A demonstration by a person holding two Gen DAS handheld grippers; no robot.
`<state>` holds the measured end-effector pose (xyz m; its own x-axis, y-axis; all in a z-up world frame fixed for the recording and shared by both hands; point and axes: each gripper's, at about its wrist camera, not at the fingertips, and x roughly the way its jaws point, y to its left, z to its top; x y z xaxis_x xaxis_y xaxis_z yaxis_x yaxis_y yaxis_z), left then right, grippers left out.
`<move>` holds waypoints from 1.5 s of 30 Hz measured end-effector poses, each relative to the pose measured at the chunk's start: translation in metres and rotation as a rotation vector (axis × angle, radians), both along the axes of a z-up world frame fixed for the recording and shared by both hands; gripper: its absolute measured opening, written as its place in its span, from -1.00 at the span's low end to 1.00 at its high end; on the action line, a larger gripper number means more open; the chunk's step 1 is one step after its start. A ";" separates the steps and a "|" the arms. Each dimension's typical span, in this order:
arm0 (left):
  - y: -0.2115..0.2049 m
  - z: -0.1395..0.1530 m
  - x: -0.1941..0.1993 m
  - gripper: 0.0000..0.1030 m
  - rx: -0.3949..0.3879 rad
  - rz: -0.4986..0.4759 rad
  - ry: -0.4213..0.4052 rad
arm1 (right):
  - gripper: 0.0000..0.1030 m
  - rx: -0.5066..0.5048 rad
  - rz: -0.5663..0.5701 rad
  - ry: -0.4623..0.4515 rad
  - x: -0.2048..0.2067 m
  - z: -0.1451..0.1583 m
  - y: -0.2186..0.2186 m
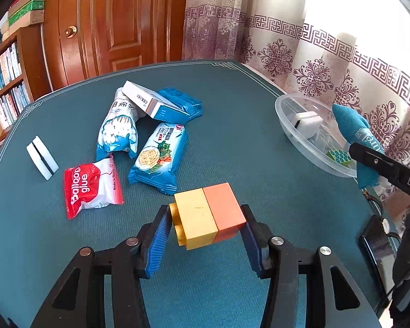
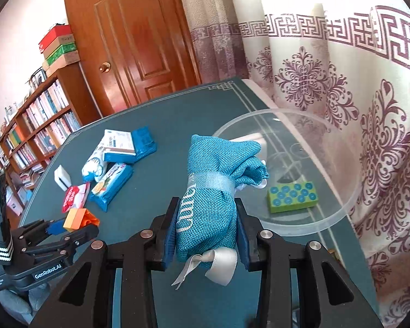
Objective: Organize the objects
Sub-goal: 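Carry the teal cloth with the right gripper into the bowl and release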
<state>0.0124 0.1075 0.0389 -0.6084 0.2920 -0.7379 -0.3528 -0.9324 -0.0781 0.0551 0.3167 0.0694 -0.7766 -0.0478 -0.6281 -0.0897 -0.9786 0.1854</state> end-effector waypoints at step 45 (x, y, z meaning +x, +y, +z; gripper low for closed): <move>0.117 0.018 -0.021 0.03 -0.029 -0.205 0.061 | 0.05 0.212 -0.177 -0.021 -0.034 -0.017 0.073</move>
